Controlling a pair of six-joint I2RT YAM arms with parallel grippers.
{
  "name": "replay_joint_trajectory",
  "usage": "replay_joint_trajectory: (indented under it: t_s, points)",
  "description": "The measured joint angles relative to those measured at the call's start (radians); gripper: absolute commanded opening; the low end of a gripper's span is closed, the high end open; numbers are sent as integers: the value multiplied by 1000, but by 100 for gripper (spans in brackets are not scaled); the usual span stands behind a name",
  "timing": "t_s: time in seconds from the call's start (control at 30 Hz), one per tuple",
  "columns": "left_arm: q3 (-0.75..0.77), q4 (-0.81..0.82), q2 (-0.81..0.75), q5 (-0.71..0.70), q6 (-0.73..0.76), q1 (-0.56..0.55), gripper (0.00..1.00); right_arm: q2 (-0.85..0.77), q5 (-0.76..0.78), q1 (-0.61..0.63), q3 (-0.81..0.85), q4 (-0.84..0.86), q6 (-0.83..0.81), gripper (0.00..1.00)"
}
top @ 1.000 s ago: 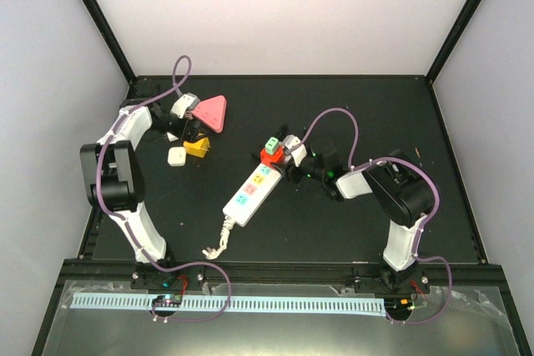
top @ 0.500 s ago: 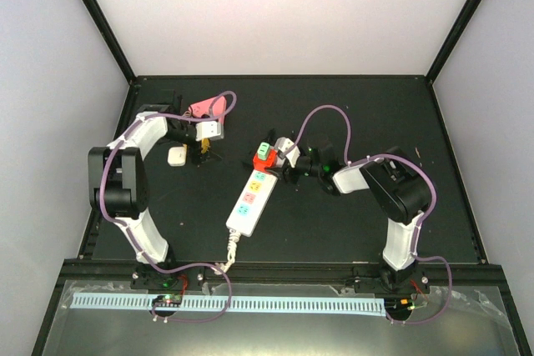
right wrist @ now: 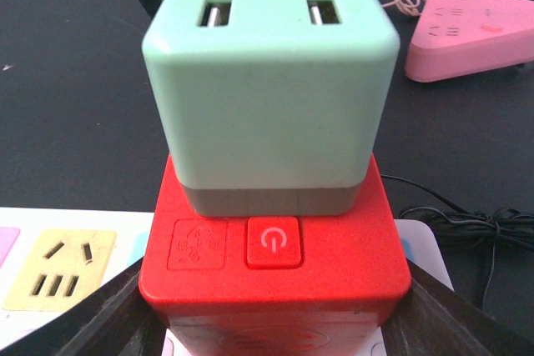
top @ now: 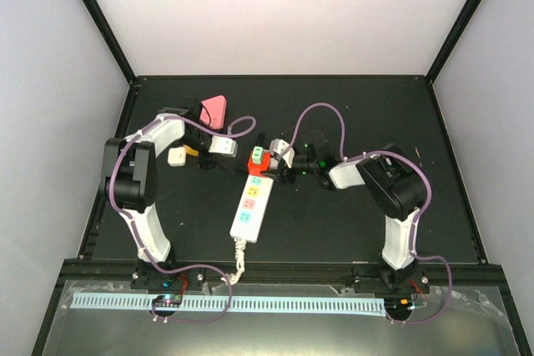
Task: Pull the plug off the socket
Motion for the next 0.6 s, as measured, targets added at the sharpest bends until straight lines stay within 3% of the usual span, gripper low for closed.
replay_joint_trajectory:
  t_s: [0.3,0.6]
  points:
    - [-46,53,7,-97,-3,-68,63,11,-34,0,30,-41,-30,1]
    - [-47,92,31,-160,-28,-96,60,11,-34,0,28,-37,-32,1]
